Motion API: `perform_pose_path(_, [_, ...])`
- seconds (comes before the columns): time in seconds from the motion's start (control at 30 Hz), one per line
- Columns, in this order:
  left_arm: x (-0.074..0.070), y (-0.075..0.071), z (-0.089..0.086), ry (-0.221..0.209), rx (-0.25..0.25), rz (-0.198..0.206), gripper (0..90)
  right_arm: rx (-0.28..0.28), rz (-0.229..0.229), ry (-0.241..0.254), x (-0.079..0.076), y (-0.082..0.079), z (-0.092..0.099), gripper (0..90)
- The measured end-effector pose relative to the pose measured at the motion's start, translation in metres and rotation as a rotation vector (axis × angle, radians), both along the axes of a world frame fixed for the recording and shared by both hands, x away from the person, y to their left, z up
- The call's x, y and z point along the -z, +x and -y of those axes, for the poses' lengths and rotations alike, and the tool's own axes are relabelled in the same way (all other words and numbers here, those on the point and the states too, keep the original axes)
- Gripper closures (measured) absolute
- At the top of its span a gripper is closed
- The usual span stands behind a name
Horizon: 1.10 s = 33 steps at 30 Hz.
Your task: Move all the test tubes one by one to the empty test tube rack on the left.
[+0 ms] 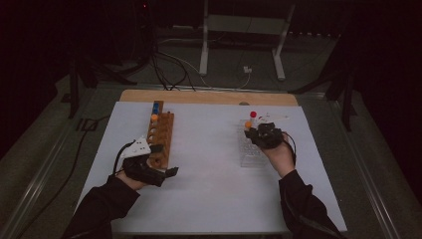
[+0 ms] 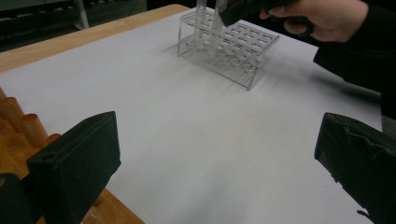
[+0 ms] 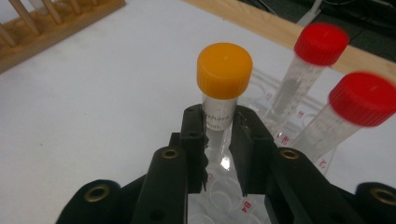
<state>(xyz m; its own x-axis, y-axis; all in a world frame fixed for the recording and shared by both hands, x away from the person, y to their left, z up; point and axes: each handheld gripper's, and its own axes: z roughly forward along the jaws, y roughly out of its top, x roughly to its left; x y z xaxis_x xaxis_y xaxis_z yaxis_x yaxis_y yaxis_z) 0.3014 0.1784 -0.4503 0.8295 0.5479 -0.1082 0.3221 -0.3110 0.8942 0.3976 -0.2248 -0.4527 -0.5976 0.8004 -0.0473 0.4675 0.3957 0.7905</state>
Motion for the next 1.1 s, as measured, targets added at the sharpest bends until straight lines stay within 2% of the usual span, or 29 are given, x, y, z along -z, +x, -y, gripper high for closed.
perform_pose_path(0.33, [-0.005,-0.001,0.003,-0.002,0.013,0.006,1.1,-0.02,0.08,0.008,-0.035,-0.013,0.002,75.4])
perform_pose_path(0.6, [-0.007,-0.001,0.007,0.004,0.028,0.004,1.1,-0.088,0.119,0.026,-0.056,-0.031,-0.006,75.4])
perform_pose_path(0.77, [-0.009,-0.001,0.008,0.003,0.037,0.004,1.1,-0.146,0.114,0.035,-0.056,-0.044,-0.015,75.4])
perform_pose_path(1.1, [-0.012,-0.001,0.018,0.007,0.07,0.004,1.2,-0.249,0.061,0.018,-0.035,-0.065,-0.038,75.4])
